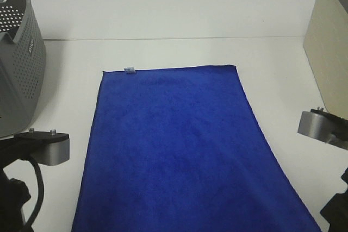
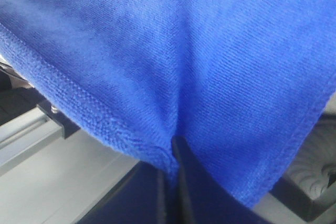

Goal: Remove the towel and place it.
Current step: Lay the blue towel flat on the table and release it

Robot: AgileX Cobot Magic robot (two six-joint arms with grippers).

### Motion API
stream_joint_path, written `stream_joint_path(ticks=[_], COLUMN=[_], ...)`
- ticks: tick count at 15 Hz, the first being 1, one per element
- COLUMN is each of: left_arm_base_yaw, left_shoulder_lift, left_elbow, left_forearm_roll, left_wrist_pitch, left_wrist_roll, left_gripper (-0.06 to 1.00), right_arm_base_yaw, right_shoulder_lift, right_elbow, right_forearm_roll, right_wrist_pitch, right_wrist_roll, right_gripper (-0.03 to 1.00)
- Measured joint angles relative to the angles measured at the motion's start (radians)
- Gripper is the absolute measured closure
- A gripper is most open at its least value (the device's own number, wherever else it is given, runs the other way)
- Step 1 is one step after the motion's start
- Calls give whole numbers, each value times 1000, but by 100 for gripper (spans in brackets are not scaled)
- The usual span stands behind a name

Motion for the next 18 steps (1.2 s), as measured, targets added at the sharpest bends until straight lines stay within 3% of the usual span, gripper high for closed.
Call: stream_joint_path(ticks=[9,18], left_arm_base_yaw=[0,0], left_shoulder_lift=[104,372], left_elbow=[6,5], left_forearm_roll=[-56,-79], left_wrist_pitch=[-41,-122], left_wrist_roll=[-21,24], left_gripper=[94,94], right_arm_base_yaw=[-1,-1], right_shoulder_lift=[239,307], right_elbow=[8,8], right_forearm_roll=[-22,7], right_wrist_pitch=[-3,-45], right_wrist_roll=[46,49], right_gripper=[95,95])
